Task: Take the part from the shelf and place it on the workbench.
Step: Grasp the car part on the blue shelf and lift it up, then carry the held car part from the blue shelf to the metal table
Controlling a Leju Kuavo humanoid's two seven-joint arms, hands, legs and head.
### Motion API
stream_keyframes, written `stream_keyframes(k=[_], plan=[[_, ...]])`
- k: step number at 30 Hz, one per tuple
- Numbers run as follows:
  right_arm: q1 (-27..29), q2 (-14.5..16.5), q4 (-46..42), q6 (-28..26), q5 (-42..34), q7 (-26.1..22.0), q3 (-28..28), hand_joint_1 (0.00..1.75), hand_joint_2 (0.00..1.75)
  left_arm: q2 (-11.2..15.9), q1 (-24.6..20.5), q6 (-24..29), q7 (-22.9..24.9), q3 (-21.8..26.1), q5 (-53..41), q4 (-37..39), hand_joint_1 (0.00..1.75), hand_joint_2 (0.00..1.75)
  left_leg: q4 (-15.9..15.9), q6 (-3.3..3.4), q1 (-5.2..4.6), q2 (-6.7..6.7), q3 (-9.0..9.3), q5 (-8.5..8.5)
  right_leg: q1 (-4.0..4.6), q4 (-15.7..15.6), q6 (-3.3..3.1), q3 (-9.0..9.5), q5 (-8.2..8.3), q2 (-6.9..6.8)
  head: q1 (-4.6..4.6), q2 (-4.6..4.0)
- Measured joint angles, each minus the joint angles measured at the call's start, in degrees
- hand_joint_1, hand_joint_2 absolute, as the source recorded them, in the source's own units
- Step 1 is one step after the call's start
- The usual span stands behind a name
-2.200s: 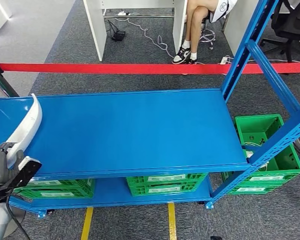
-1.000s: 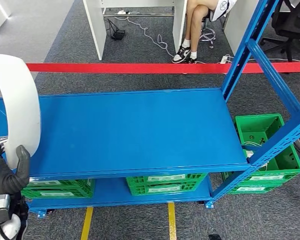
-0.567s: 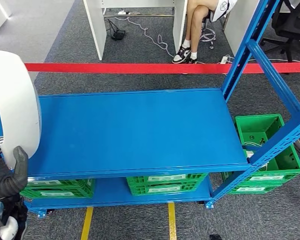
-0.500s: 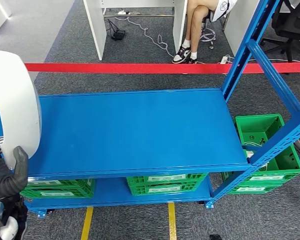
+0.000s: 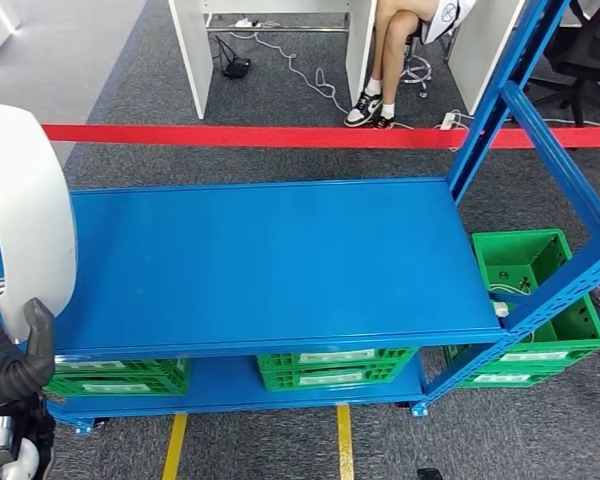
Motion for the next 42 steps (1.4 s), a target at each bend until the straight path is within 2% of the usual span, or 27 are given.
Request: stream_keyframes(k=[2,3,4,5,7,9,13,14,16,18,19,20,21,23,25,26,28,29,31,33,34,35,36,38,39,40,42], plan=[[-0.03,0.00,0.00,0.13,0.07,0.11,0.00,0.00,1.75,-0.18,0.01,0.27,-0.01,-0.32,-0.03,0.01,1.75,1.75,-0.26,0.12,0.23,0.20,-0.13,0.26,-0.09,6.79,0.31,-2.81,-3.96,-0.06,0.17,0.00],[-0.03,0.00,0.00,0.17,0.11,0.10,0.00,0.00,1.75,-0.25,0.03,0.37,-0.01,-0.43,-0.03,0.02,1.75,1.75,-0.25,0.05,0.27,0.26,-0.28,0.34,-0.18,10.06,0.49,-4.13,-5.27,-0.08,0.21,0.00],[-0.01,-0.01,0.00,0.20,0.16,0.06,0.00,0.00,1.75,-0.34,0.03,0.49,-0.01,-0.52,-0.04,0.03,1.75,1.75,-0.23,-0.09,0.34,0.31,-0.41,0.45,-0.26,11.71,0.67,-4.71,-5.48,-0.10,0.20,0.00],[0.00,-0.03,0.00,0.21,0.20,-0.01,0.00,0.00,1.75,-0.41,0.02,0.64,-0.01,-0.56,-0.04,0.04,1.75,1.75,-0.21,-0.28,0.45,0.32,-0.53,0.59,-0.34,11.23,0.85,-4.28,-4.57,-0.11,0.21,0.00],[-0.07,-0.13,0.00,0.20,0.29,-0.15,-0.01,0.00,1.75,-0.50,0.01,1.02,0.00,-0.58,-0.02,0.04,1.75,1.75,-0.03,-0.85,0.80,0.32,-0.76,0.86,-0.65,4.43,1.38,-0.56,-1.04,-0.15,0.20,0.00],[-0.21,-0.18,0.00,0.17,0.38,-0.22,-0.02,0.00,1.75,-0.52,0.01,1.29,0.03,-0.58,0.05,0.04,1.75,1.75,0.29,-1.68,0.96,0.24,-1.10,1.23,-0.66,-1.65,1.32,2.87,1.05,0.19,0.27,0.00],[-0.23,-0.21,0.00,0.13,0.48,-0.21,-0.03,0.00,1.75,-0.57,0.25,1.53,0.05,-0.68,0.09,0.04,1.75,1.75,0.44,-3.13,1.04,-0.04,-1.63,2.15,-0.40,-2.39,-0.65,2.35,1.73,0.59,0.26,0.00],[-0.24,-0.24,-0.01,0.11,0.49,-0.22,-0.04,0.00,1.75,-0.60,0.33,1.59,0.05,-0.72,0.10,0.04,1.75,1.75,1.19,-3.37,1.09,-0.02,-2.09,1.17,-0.40,-2.35,-1.29,2.05,2.13,0.55,0.16,0.00],[-0.25,-0.27,-0.02,0.05,0.50,-0.24,-0.08,0.00,1.75,-0.61,0.40,1.71,0.06,-0.76,0.14,0.05,1.75,1.75,6.10,-3.66,1.10,0.07,-4.06,-3.41,-0.41,-2.40,-2.29,0.95,3.13,0.42,-0.14,0.00],[-0.18,-0.28,-0.02,0.00,0.54,-0.24,-0.14,0.00,1.75,-0.62,0.57,1.84,0.13,-0.78,0.37,0.07,1.75,1.75,13.90,-3.70,1.00,0.09,-6.48,-8.35,-0.19,-2.39,-2.69,-0.52,4.17,0.27,-0.34,0.00],[-0.12,-0.28,-0.02,-0.03,0.58,-0.21,-0.19,0.00,1.75,-0.64,0.72,1.90,0.17,-0.78,0.54,0.08,1.75,1.75,16.50,-3.58,0.94,0.09,-6.91,-9.28,-0.04,-2.38,-2.76,-1.23,4.67,0.19,-0.36,0.00],[-0.06,-0.28,-0.02,-0.07,0.68,-0.15,-0.24,0.00,1.75,-0.66,0.89,1.96,0.20,-0.78,0.72,0.09,1.75,1.75,17.21,-3.33,0.85,0.09,-6.40,-9.02,0.11,-2.37,-2.79,-1.92,5.16,0.12,-0.36,0.00],[-0.01,-0.28,-0.02,-0.11,0.78,-0.08,-0.28,0.00,1.75,-0.69,1.04,2.03,0.21,-0.78,0.90,0.09,1.75,1.75,15.81,-2.98,0.70,0.09,-4.85,-7.86,0.24,-2.36,-2.77,-2.55,5.64,0.09,-0.35,0.00],[0.04,-0.28,-0.02,-0.17,0.96,0.07,-0.32,0.00,1.75,-0.74,1.19,2.21,0.21,-0.77,1.08,0.08,1.75,1.75,8.56,-2.05,0.24,0.09,0.73,-5.69,0.43,-2.34,-2.59,-3.51,6.54,0.10,-0.35,0.00],[0.07,-0.28,-0.02,-0.18,1.00,0.13,-0.34,0.00,1.75,-0.78,1.27,2.37,0.21,-0.74,1.16,0.08,1.75,1.75,1.87,-1.46,-0.21,0.09,5.23,-5.53,0.55,-2.37,-2.15,-3.98,7.39,0.12,-0.32,0.00],[0.09,-0.29,-0.02,-0.18,1.01,0.13,-0.37,0.00,1.75,-0.78,1.36,2.43,0.21,-0.70,1.19,0.08,1.75,1.75,0.34,-1.30,-0.40,0.08,6.01,-5.74,0.54,-2.50,-1.84,-4.10,7.86,0.10,-0.32,0.00],[0.15,-0.34,-0.02,-0.18,0.99,0.14,-0.43,0.00,1.75,-0.84,1.60,2.57,0.21,-0.65,1.25,0.09,1.75,1.75,-0.28,-0.90,-0.46,0.15,5.53,-5.04,0.43,-2.83,-1.18,-4.32,8.68,0.07,-0.36,0.00],[0.23,-0.38,-0.02,-0.17,0.97,0.20,-0.46,0.00,1.75,-0.91,1.68,2.64,0.21,-0.63,1.26,0.09,1.75,1.75,-0.42,-0.54,-0.37,0.22,5.06,-4.49,0.40,-2.53,-0.88,-4.74,8.12,0.03,-0.35,0.00],[0.43,-0.44,-0.01,-0.06,0.91,0.36,-0.50,0.00,1.75,-1.07,1.78,2.86,0.21,-0.55,1.28,0.09,1.75,1.75,-0.63,0.09,-0.10,0.36,3.85,-3.23,0.37,1.08,-0.37,-6.22,4.01,-0.04,-0.14,0.00],[0.48,-0.41,0.00,0.14,0.84,0.46,-0.50,0.00,1.75,-1.15,1.91,3.13,0.21,-0.38,1.32,0.09,1.75,1.75,-0.59,0.36,-0.18,0.37,2.31,-1.99,0.34,8.47,-0.05,-8.12,-1.38,-0.10,0.10,0.00],[0.45,-0.40,0.00,0.21,0.80,0.46,-0.50,0.00,1.75,-1.20,1.96,3.22,0.21,-0.33,1.33,0.09,1.75,1.75,-0.55,0.36,-0.26,0.39,1.47,-1.33,0.37,11.58,-0.01,-8.48,-2.52,-0.11,0.11,0.00],[0.42,-0.40,0.00,0.25,0.78,0.46,-0.50,0.00,1.75,-1.22,2.00,3.27,0.21,-0.29,1.33,0.09,1.75,1.75,-0.52,0.33,-0.33,0.40,0.61,-0.66,0.41,13.24,-0.04,-8.10,-2.44,-0.10,0.10,0.00],[0.40,-0.41,0.00,0.26,0.77,0.45,-0.51,0.00,1.75,-1.24,2.05,3.31,0.21,-0.27,1.33,0.09,1.75,1.75,-0.49,0.26,-0.38,0.40,-0.18,-0.03,0.48,12.61,-0.16,-6.60,-1.18,-0.10,0.11,0.00],[0.23,-0.42,-0.01,0.26,0.75,0.43,-0.52,0.00,1.75,-1.25,2.17,3.36,0.21,-0.20,1.39,0.08,1.75,1.75,-0.43,0.00,-0.42,0.38,-1.46,1.16,0.64,5.80,-0.58,-0.86,1.23,-0.11,0.10,0.00],[0.08,-0.42,-0.01,0.26,0.75,0.39,-0.52,0.00,1.75,-1.25,2.21,3.39,0.21,-0.14,1.43,0.07,1.75,1.75,-0.37,-0.22,-0.48,0.38,-1.89,1.70,0.75,1.09,-0.77,2.50,1.21,-0.09,0.09,0.00],[-0.08,-0.41,-0.01,0.27,0.74,0.36,-0.52,0.00,1.75,-1.25,2.24,3.40,0.21,-0.07,1.46,0.05,1.75,1.75,-0.34,-0.48,-0.53,0.40,-2.12,2.22,0.86,-2.48,-0.92,4.74,0.71,-0.05,0.03,0.00],[-0.22,-0.40,-0.01,0.28,0.72,0.31,-0.52,0.00,1.75,-1.24,2.26,3.41,0.21,0.02,1.47,0.04,1.75,1.75,-0.38,-1.07,-0.53,0.45,-2.32,3.20,1.11,-5.47,-1.28,6.19,-0.09,0.01,0.02,0.00]])
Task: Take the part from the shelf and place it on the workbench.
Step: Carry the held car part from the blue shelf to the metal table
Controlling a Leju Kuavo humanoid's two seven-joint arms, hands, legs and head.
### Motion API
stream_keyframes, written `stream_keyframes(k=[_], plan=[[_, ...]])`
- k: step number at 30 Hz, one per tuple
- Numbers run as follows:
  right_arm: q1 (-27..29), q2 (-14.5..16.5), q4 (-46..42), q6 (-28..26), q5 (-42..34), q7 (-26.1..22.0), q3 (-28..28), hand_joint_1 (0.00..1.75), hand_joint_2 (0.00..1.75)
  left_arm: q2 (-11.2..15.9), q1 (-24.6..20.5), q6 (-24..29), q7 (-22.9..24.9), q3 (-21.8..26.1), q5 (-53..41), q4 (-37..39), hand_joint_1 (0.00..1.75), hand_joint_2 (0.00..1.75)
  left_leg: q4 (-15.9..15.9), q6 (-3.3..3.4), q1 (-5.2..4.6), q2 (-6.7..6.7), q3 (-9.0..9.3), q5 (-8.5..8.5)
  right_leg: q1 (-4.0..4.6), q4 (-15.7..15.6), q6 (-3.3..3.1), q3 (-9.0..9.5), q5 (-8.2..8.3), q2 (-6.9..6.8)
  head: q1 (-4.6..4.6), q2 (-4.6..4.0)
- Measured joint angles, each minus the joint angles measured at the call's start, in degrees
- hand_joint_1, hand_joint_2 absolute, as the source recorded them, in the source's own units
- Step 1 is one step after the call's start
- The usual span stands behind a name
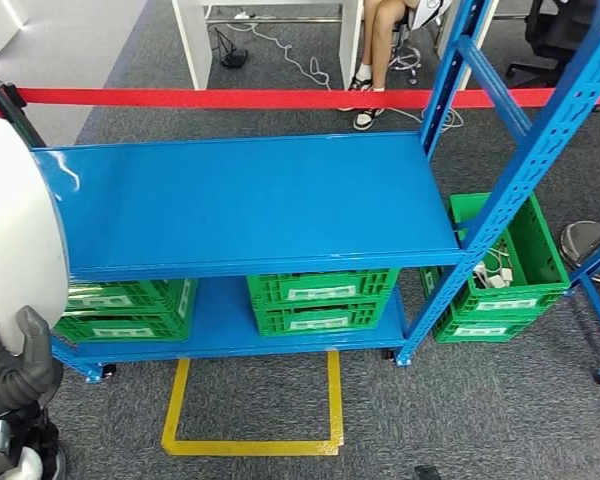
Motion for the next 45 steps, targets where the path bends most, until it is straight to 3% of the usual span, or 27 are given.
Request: stream_keyframes(k=[2,3,6,7,8,9,11,13,14,17,19,21,22,23,25,27,29,30,32,33,34,37,38,40,42,44,45], plan=[[0.09,0.08,0.01,0.04,-0.02,0.02,0.00,0.00,1.75,-0.04,0.13,0.01,0.00,0.04,0.00,0.00,1.75,1.75,0.16,-0.63,0.14,-0.04,-0.32,0.11,-0.17,0.10,-0.85,-0.91,0.89,-0.22,0.04,0.00],[0.11,0.12,0.01,0.07,-0.06,0.00,0.00,0.00,1.75,-0.07,0.21,0.02,0.00,0.13,0.01,0.00,1.75,1.75,1.22,-0.97,0.19,-0.09,-0.79,-1.45,-0.30,0.04,-1.35,-1.48,1.54,-0.37,-0.08,0.00],[0.05,0.20,-0.01,0.21,-0.39,-0.55,-0.02,0.00,1.75,-0.14,0.35,0.23,0.00,0.63,0.00,0.00,1.75,1.75,10.68,-1.91,0.56,-0.13,-3.43,-10.30,-0.45,0.08,-2.00,-3.60,3.81,-0.59,-0.51,0.00],[0.06,0.20,-0.02,0.28,-0.54,-0.87,-0.04,0.00,1.75,-0.15,0.42,0.36,0.00,0.79,0.00,0.00,1.75,1.75,14.30,-2.14,0.71,-0.13,-4.07,-12.06,-0.46,0.16,-1.94,-4.44,4.54,-0.62,-0.54,0.00],[0.08,0.20,-0.02,0.35,-0.67,-1.17,-0.08,0.00,1.75,-0.15,0.51,0.49,0.00,0.91,0.01,0.00,1.75,1.75,16.68,-2.31,0.83,-0.13,-4.09,-12.51,-0.48,0.26,-1.83,-5.40,5.22,-0.67,-0.52,0.00],[0.11,0.20,-0.01,0.38,-0.75,-1.38,-0.15,0.00,1.75,-0.16,0.64,0.60,0.00,1.03,0.05,-0.01,1.75,1.75,17.16,-2.45,0.95,-0.13,-3.19,-11.75,-0.51,0.40,-1.68,-6.34,5.84,-0.71,-0.54,0.00],[0.13,0.21,-0.01,0.37,-0.90,-1.56,-0.34,0.00,1.75,-0.19,0.97,0.73,0.00,1.26,0.26,-0.06,1.75,1.75,11.96,-2.64,1.25,-0.13,1.62,-8.85,-0.64,0.78,-1.20,-7.87,6.83,-0.73,-0.52,0.00],[0.12,0.20,-0.04,0.22,-1.06,-1.49,-0.61,0.00,1.75,-0.30,1.38,0.71,0.00,1.73,0.84,-0.27,1.75,1.75,3.62,-2.46,1.30,-0.23,7.46,-8.36,-0.63,1.30,-0.55,-9.03,7.70,-0.62,-0.55,0.00],[0.12,0.19,-0.07,0.10,-1.09,-1.30,-0.74,0.00,1.75,-0.41,1.64,0.62,-0.02,2.06,1.22,-0.39,1.75,1.75,0.84,-2.13,1.20,-0.28,9.10,-8.79,-0.60,1.44,-0.23,-9.39,8.18,-0.57,-0.56,0.00],[0.44,0.18,-0.08,0.01,-0.65,0.63,-0.98,0.00,1.75,-0.92,2.62,0.08,-0.16,2.93,1.90,-0.69,1.75,1.75,-0.74,-0.39,0.74,-0.20,8.86,-8.61,-0.86,1.23,0.74,-9.97,9.28,-0.53,-0.54,0.00],[0.84,0.21,-0.07,0.35,0.06,2.16,-1.02,0.00,1.75,-1.31,3.33,-0.20,-0.20,3.24,1.21,-1.27,1.75,1.75,-0.81,0.73,0.75,-0.05,7.74,-7.43,-1.02,3.53,1.30,-11.11,6.01,-0.55,-0.38,0.00],[1.03,0.36,-0.04,0.60,0.58,2.74,-1.03,0.00,1.75,-1.65,4.03,-0.29,-0.15,3.36,0.03,-2.05,1.75,1.75,-0.80,1.33,0.64,0.02,6.15,-6.05,-1.05,10.19,1.55,-13.08,-0.21,-0.57,-0.18,0.00],[1.02,0.48,-0.03,0.65,0.65,2.55,-1.03,0.00,1.75,-1.75,4.26,-0.26,-0.09,3.37,-0.45,-2.33,1.75,1.75,-0.76,1.42,0.50,0.02,5.21,-5.32,-1.03,13.97,1.56,-13.74,-2.39,-0.57,-0.13,0.00],[0.95,0.58,-0.03,0.67,0.52,2.13,-1.03,0.00,1.75,-1.80,4.37,-0.22,0.01,3.37,-0.79,-2.54,1.75,1.75,-0.70,1.45,0.36,0.02,4.22,-4.57,-1.00,16.76,1.50,-13.84,-3.19,-0.57,-0.12,0.00],[0.73,0.67,-0.03,0.66,-0.06,0.86,-1.11,0.00,1.75,-1.81,4.06,-0.16,0.27,3.34,-1.04,-2.71,1.75,1.75,-0.56,1.38,0.16,0.02,2.21,-3.13,-0.86,17.08,1.21,-11.42,-1.05,-0.57,-0.13,0.00],[0.26,0.67,-0.05,0.60,-0.87,-0.47,-1.36,0.00,1.75,-1.78,3.10,-0.15,0.62,3.14,-1.08,-2.75,1.75,1.75,-0.43,1.11,0.10,0.01,0.61,-1.83,-0.59,10.97,0.72,-5.74,1.35,-0.59,-0.13,0.01],[-0.50,0.66,-0.09,0.56,-1.78,-1.75,-1.76,0.00,1.75,-1.73,1.29,0.08,1.02,2.49,-1.36,-2.68,1.75,1.75,-0.25,0.62,-0.02,0.05,-0.41,-0.60,-0.32,2.79,0.35,0.07,0.36,-0.64,-0.14,0.01],[-0.85,0.67,-0.11,0.62,-2.30,-2.37,-2.08,0.00,1.75,-1.70,-0.12,0.44,1.24,2.01,-1.67,-2.39,1.75,1.75,-0.25,0.34,-0.01,0.08,-0.73,0.12,-0.18,0.33,0.23,1.39,-0.38,-0.63,-0.16,0.01],[-1.19,0.79,-0.10,0.99,-2.92,-3.40,-2.74,0.00,1.75,-1.56,-3.08,1.49,1.60,1.00,-2.37,-1.16,1.75,1.75,-0.39,-0.30,0.09,0.08,-1.35,1.38,-0.15,-1.11,-0.21,1.06,-0.24,-0.68,-0.13,0.00],[-1.18,0.88,-0.09,1.22,-2.83,-3.88,-2.99,0.00,1.75,-1.45,-4.22,2.10,1.71,0.55,-2.62,-0.42,1.75,1.75,-0.10,-0.70,0.16,0.04,-1.74,0.87,-0.19,-0.97,-0.61,0.54,0.48,-0.72,-0.10,0.00],[-1.14,0.95,-0.07,1.32,-2.49,-4.23,-3.09,0.00,1.75,-1.28,-4.90,2.60,1.73,0.19,-2.78,0.16,1.75,1.75,1.05,-1.10,0.24,0.00,-2.27,-0.80,-0.31,-0.97,-1.09,0.00,1.20,-0.77,-0.13,0.00],[-1.00,0.98,-0.06,0.69,-1.87,-4.40,-3.19,0.00,1.75,-0.78,-5.94,3.66,1.71,-0.57,-2.84,1.38,1.75,1.75,11.05,-2.07,0.56,-0.02,-4.69,-9.31,-0.40,-0.81,-1.79,-2.34,3.46,-0.78,-0.34,0.00],[-0.92,0.94,-0.07,0.43,-1.77,-4.24,-3.23,0.00,1.75,-0.69,-5.86,3.86,1.67,-0.72,-2.74,1.68,1.75,1.75,14.44,-2.26,0.63,-0.02,-5.12,-10.61,-0.40,-0.66,-1.76,-3.30,4.13,-0.79,-0.38,0.00],[-0.60,0.79,-0.07,0.07,-1.18,-3.90,-3.30,0.00,1.75,-0.65,-4.92,4.18,1.39,-0.82,-2.55,1.98,1.75,1.75,16.20,-2.40,0.78,-0.02,-3.73,-9.34,-0.41,-0.22,-1.59,-5.18,5.20,-0.79,-0.41,0.00],[-0.09,0.51,-0.08,-0.45,-0.59,-3.12,-3.30,0.00,1.75,-0.67,-3.86,4.56,0.91,-0.88,-2.43,1.98,1.75,1.75,10.69,-2.32,0.96,-0.02,1.39,-7.13,-0.41,0.37,-1.13,-6.82,6.06,-0.78,-0.42,0.00],[0.29,0.03,-0.15,-1.09,-0.38,-1.68,-3.31,0.00,1.75,-0.78,-3.07,4.81,0.50,-0.93,-2.05,1.87,1.75,1.75,2.87,-1.87,0.98,-0.13,7.01,-7.62,-0.25,0.93,-0.53,-8.04,6.92,-0.77,-0.39,0.00],[0.38,-0.25,-0.20,-1.30,-0.27,-0.82,-3.31,0.00,1.75,-0.87,-2.71,4.83,0.32,-0.95,-1.71,1.82,1.75,1.75,0.52,-1.50,0.89,-0.18,8.33,-8.25,-0.18,1.06,-0.24,-8.52,7.47,-0.77,-0.37,0.00]])
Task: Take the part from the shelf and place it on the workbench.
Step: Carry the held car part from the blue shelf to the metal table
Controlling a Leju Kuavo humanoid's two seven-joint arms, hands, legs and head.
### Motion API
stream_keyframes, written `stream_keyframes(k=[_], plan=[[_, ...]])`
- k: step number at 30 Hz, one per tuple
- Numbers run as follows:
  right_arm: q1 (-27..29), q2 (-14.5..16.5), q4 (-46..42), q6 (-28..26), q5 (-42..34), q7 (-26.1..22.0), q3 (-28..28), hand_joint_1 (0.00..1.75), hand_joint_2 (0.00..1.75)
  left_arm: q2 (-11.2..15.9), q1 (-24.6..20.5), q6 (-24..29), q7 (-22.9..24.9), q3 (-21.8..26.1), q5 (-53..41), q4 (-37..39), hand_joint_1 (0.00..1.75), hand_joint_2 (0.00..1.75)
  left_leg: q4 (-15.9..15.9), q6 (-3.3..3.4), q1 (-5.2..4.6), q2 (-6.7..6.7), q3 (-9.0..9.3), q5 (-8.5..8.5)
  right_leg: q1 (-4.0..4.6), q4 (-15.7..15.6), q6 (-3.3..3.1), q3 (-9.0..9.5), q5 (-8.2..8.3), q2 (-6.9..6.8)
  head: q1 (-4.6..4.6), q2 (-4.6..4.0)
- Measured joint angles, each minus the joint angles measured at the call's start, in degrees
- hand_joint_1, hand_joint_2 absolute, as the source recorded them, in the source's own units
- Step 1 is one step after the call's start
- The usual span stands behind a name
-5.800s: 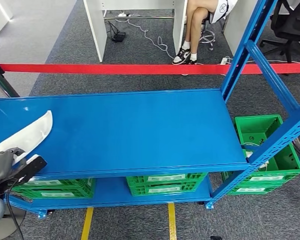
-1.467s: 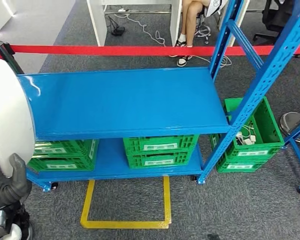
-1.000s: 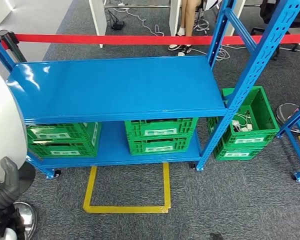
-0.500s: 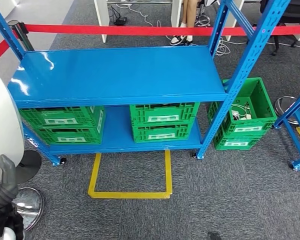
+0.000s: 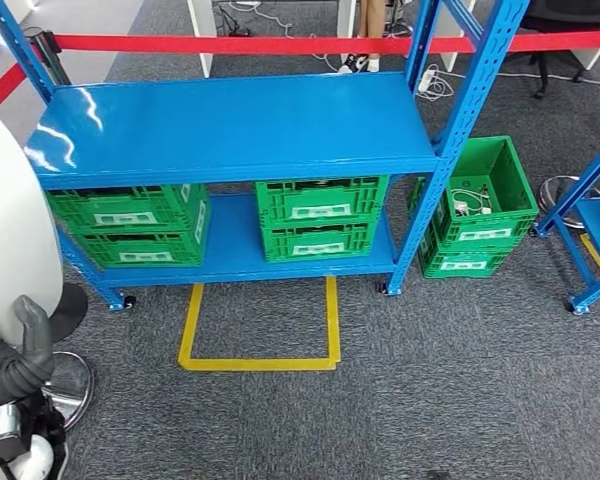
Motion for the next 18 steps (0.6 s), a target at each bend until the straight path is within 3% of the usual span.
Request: stream_keyframes(k=[2,3,5,7,8,9,10,12,14,16,18], plan=[[0.26,-0.58,-0.09,-0.16,0.38,1.80,-0.01,0.00,1.75,-0.24,0.79,0.03,-0.37,0.01,0.76,-0.05,1.75,1.75,-1.33,1.05,-0.15,0.01,-0.25,0.01,-0.09,0.02,0.56,-0.88,1.04,0.03,0.01,0.00],[0.46,-0.82,-0.13,-0.14,0.57,2.46,-0.01,0.00,1.75,-0.32,1.11,0.07,-0.47,0.02,0.99,-0.05,1.75,1.75,-1.28,1.60,-0.16,0.08,-0.83,0.49,-0.20,0.33,0.83,-1.43,0.70,0.04,0.02,0.00],[0.88,-1.10,-0.16,-0.04,0.77,3.13,-0.02,0.00,1.75,-0.38,1.48,0.23,-0.54,0.08,1.26,-0.08,1.75,1.75,-1.35,2.54,-0.05,0.22,-1.96,1.55,-0.34,3.81,1.36,-2.96,-3.03,0.09,0.28,0.00],[0.94,-1.16,-0.16,0.05,0.82,3.29,-0.03,0.00,1.75,-0.37,1.64,0.34,-0.54,0.19,1.44,-0.09,1.75,1.75,-1.31,2.91,-0.21,0.27,-3.27,2.63,-0.36,11.21,1.69,-4.89,-8.49,0.10,0.54,0.00],[0.88,-1.17,-0.17,0.06,0.82,3.32,-0.02,0.00,1.75,-0.37,1.71,0.36,-0.54,0.23,1.46,-0.09,1.75,1.75,-1.29,2.95,-0.32,0.30,-4.01,3.23,-0.36,14.57,1.74,-5.39,-9.92,0.10,0.55,0.00],[0.83,-1.19,-0.18,0.07,0.82,3.34,-0.02,0.00,1.75,-0.37,1.77,0.37,-0.55,0.27,1.48,-0.09,1.75,1.75,-1.26,2.98,-0.45,0.32,-4.80,3.85,-0.34,16.49,1.70,-5.21,-10.03,0.10,0.55,0.00],[0.80,-1.23,-0.20,0.08,0.83,3.30,-0.01,0.00,1.75,-0.37,1.83,0.38,-0.55,0.28,1.48,-0.09,1.75,1.75,-1.23,2.97,-0.56,0.32,-5.61,4.47,-0.30,16.45,1.57,-4.06,-8.88,0.11,0.55,0.00],[0.69,-1.31,-0.26,0.14,0.85,2.63,-0.02,0.00,1.75,-0.37,1.98,0.42,-0.55,0.39,1.51,-0.10,1.75,1.75,-1.18,2.79,-0.69,0.23,-7.00,5.64,-0.17,10.65,1.06,0.99,-5.77,0.14,0.55,0.00],[0.31,-1.34,-0.31,0.47,0.88,0.77,-0.02,0.00,1.75,-0.35,2.09,0.28,-0.56,0.63,1.63,-0.19,1.75,1.75,-1.14,2.36,-0.77,0.24,-7.91,6.73,0.08,1.95,0.65,7.06,-5.82,0.21,0.49,0.00],[-0.09,-1.34,-0.32,0.87,0.87,-1.70,-0.01,0.00,1.75,-0.29,2.08,-0.20,-0.61,0.91,1.76,-0.32,1.75,1.75,-1.29,1.78,-0.71,0.35,-8.31,7.70,0.41,-2.29,0.43,9.13,-6.93,0.31,0.49,0.00],[-0.29,-1.27,-0.32,1.10,0.86,-4.01,-0.01,0.00,1.75,-0.25,2.08,-0.72,-0.64,1.31,1.71,-0.49,1.75,1.75,-1.32,1.12,-0.60,0.33,-8.65,7.98,0.35,-2.66,-0.19,8.41,-6.34,0.28,0.53,0.00]])
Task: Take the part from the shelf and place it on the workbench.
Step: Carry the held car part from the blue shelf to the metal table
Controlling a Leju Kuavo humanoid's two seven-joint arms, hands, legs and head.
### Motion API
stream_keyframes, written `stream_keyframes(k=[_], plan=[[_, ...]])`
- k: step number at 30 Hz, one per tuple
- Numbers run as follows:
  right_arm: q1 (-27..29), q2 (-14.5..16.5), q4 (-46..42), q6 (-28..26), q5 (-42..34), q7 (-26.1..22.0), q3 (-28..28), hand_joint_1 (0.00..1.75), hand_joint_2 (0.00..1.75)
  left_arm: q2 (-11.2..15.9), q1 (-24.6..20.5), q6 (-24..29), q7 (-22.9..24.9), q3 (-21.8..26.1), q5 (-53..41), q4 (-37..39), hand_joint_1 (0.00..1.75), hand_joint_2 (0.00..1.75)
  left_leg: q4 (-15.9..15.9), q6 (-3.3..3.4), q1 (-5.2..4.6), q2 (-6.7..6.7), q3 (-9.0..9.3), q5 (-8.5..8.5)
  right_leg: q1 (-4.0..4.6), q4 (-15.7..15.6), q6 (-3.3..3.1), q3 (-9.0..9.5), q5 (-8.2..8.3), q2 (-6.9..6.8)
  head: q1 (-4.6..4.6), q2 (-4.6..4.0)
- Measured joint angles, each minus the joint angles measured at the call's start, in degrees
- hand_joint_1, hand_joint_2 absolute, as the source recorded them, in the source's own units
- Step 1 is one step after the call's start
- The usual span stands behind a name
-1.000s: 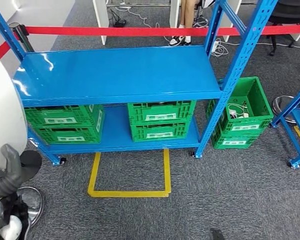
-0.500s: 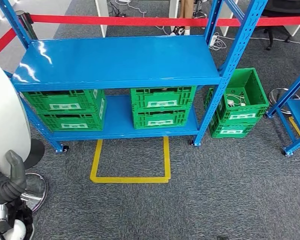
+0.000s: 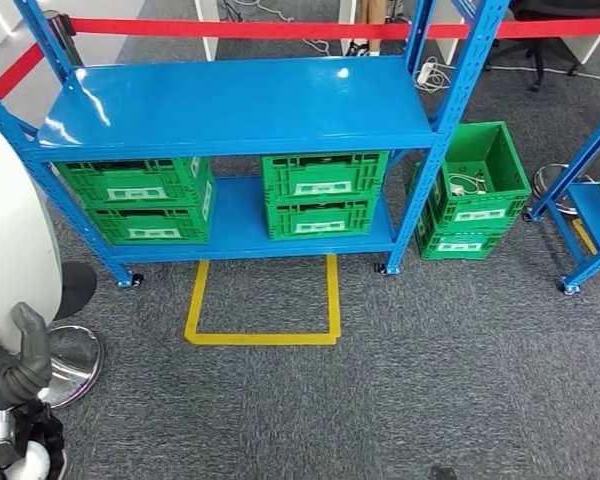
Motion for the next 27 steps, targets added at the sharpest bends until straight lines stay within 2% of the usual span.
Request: stream_keyframes(k=[1,2,4,5,6,7,8,10,11,12,15,16,18,20,21,22,23,24,25,26,27], plan=[[-0.09,0.04,0.00,0.05,0.01,-0.94,0.00,0.00,1.75,0.01,0.01,-0.17,-0.01,0.21,-0.11,-0.14,1.75,1.75,0.84,-0.38,0.04,-0.06,-0.42,-1.06,-0.14,-0.10,-0.46,-0.15,0.41,-0.08,-0.10,0.00],[-0.17,0.09,0.00,0.07,0.03,-1.64,0.00,0.00,1.75,0.01,0.01,-0.30,-0.01,0.40,-0.26,-0.25,1.75,1.75,2.74,-0.73,0.10,-0.11,-1.13,-3.00,-0.29,-0.21,-0.86,-0.30,0.93,-0.18,-0.19,0.00],[-0.29,0.13,0.00,-0.01,0.14,-2.34,0.00,0.00,1.75,0.01,0.01,-0.39,-0.01,0.60,-0.61,-0.41,1.75,1.75,9.94,-1.31,0.34,-0.15,-3.39,-8.16,-0.38,-0.12,-1.23,-0.89,1.71,-0.30,-0.37,0.00],[-0.30,0.13,0.00,-0.05,0.22,-2.43,0.00,0.00,1.75,0.01,0.02,-0.40,-0.01,0.63,-0.73,-0.42,1.75,1.75,13.66,-1.52,0.47,-0.14,-4.46,-9.86,-0.40,-0.01,-1.22,-1.29,2.00,-0.33,-0.37,0.00],[-0.29,0.13,0.00,-0.08,0.32,-2.46,0.00,0.00,1.75,0.01,0.04,-0.39,-0.01,0.64,-0.80,-0.42,1.75,1.75,16.07,-1.68,0.59,-0.14,-4.91,-10.50,-0.42,0.13,-1.16,-1.71,2.23,-0.36,-0.37,0.00],[-0.26,0.14,0.00,-0.09,0.41,-2.47,0.00,0.00,1.75,0.01,0.05,-0.37,-0.01,0.66,-0.81,-0.44,1.75,1.75,16.28,-1.79,0.71,-0.14,-4.36,-10.03,-0.49,0.31,-1.05,-2.15,2.42,-0.38,-0.36,0.00],[-0.24,0.17,0.01,-0.09,0.48,-2.47,0.00,0.00,1.75,0.01,0.05,-0.35,-0.01,0.68,-0.83,-0.49,1.75,1.75,14.27,-1.89,0.82,-0.14,-2.72,-8.76,-0.61,0.52,-0.91,-2.53,2.57,-0.38,-0.36,0.00],[-0.23,0.23,0.00,-0.11,0.54,-2.45,0.00,0.00,1.75,0.01,0.01,-0.30,-0.01,0.69,-0.87,-0.73,1.75,1.75,6.71,-2.15,1.01,-0.14,2.42,-6.10,-0.73,1.11,-0.48,-3.29,2.62,-0.34,-0.45,0.00],[-0.24,0.25,0.00,-0.16,0.55,-2.42,0.00,0.00,1.75,0.01,0.01,-0.27,-0.01,0.69,-0.91,-0.89,1.75,1.75,3.66,-2.09,1.04,-0.22,4.31,-5.52,-0.68,1.45,-0.24,-3.73,2.60,-0.31,-0.53,0.00],[-0.27,0.26,-0.01,-0.22,0.58,-2.40,0.00,0.00,1.75,0.01,0.03,-0.21,-0.01,0.70,-0.94,-1.03,1.75,1.75,1.78,-1.88,1.06,-0.30,5.38,-5.49,-0.57,1.81,0.03,-4.04,2.59,-0.28,-0.57,0.00],[-0.22,0.26,0.00,-0.08,1.06,-2.53,0.03,0.00,1.75,0.02,0.18,-0.12,-0.01,0.73,-1.01,-1.28,1.75,1.75,1.00,-0.42,0.96,-0.71,4.99,-5.68,-0.62,2.48,0.84,-4.59,2.59,-0.43,-0.46,0.00],[-0.18,0.26,0.00,0.08,1.30,-2.60,0.06,0.00,1.75,0.04,0.18,-0.15,-0.01,0.75,-1.01,-1.32,1.75,1.75,0.99,0.04,0.97,-0.87,4.81,-5.50,-0.70,3.26,1.12,-5.07,1.91,-0.45,-0.38,0.00],[-0.16,0.32,0.02,0.43,1.66,-2.72,0.15,0.00,1.75,0.03,0.17,-0.22,-0.01,0.82,-1.01,-1.37,1.75,1.75,0.90,0.80,1.02,-1.22,4.49,-5.11,-0.79,8.54,1.52,-7.50,-1.41,-0.37,-0.24,0.00],[-0.14,0.42,0.04,0.65,1.75,-2.83,0.22,0.00,1.75,0.00,0.19,-0.27,0.01,0.87,-1.01,-1.36,1.75,1.75,0.93,1.28,0.84,-1.72,3.98,-4.74,-0.80,16.77,1.69,-11.05,-5.17,-0.34,-0.16,0.00],[-0.09,0.45,0.04,0.67,1.78,-2.87,0.23,0.00,1.75,0.00,0.20,-0.28,0.01,0.87,-1.01,-1.36,1.75,1.75,0.94,1.38,0.74,-2.07,3.75,-4.55,-0.78,19.34,1.66,-12.16,-5.87,-0.32,-0.16,0.00],[-0.03,0.46,0.04,0.67,1.81,-2.89,0.24,0.00,1.75,0.01,0.22,-0.29,0.02,0.87,-1.00,-1.36,1.75,1.75,0.95,1.38,0.66,-2.54,3.56,-4.35,-0.76,19.69,1.54,-12.20,-5.46,-0.25,-0.17,0.00],[0.01,0.46,0.04,0.67,1.85,-2.90,0.24,0.00,1.75,0.01,0.22,-0.29,0.02,0.87,-0.99,-1.36,1.75,1.75,0.95,1.30,0.61,-3.09,3.43,-4.16,-0.75,17.57,1.34,-11.00,-3.99,0.00,-0.18,0.00],[0.03,0.46,0.04,0.67,1.88,-2.91,0.24,0.00,1.75,0.01,0.21,-0.29,0.02,0.88,-0.99,-1.36,1.75,1.75,0.95,1.16,0.60,-3.69,3.34,-3.96,-0.75,13.61,1.08,-8.81,-1.96,0.73,-0.16,0.00],[0.02,0.46,0.04,0.67,1.89,-2.92,0.25,0.00,1.75,0.01,0.19,-0.29,0.02,0.89,-0.99,-1.36,1.75,1.75,0.97,0.96,0.55,-4.29,3.23,-3.76,-0.81,9.21,0.81,-6.47,-0.36,2.21,-0.16,0.00],[0.00,0.47,0.04,0.67,1.89,-2.94,0.25,0.00,1.75,0.01,0.14,-0.29,0.02,0.91,-0.99,-1.36,1.75,1.75,1.06,0.73,0.51,-4.88,3.04,-3.57,-0.93,5.60,0.67,-4.61,0.68,3.51,-0.20,0.00],[0.00,0.48,0.04,0.67,1.89,-2.97,0.26,0.00,1.75,0.01,0.09,-0.30,0.02,0.92,-0.99,-1.36,1.75,1.75,1.11,0.44,0.52,-5.43,2.79,-3.34,-0.98,3.43,0.60,-3.54,1.07,4.50,-0.21,0.00]])
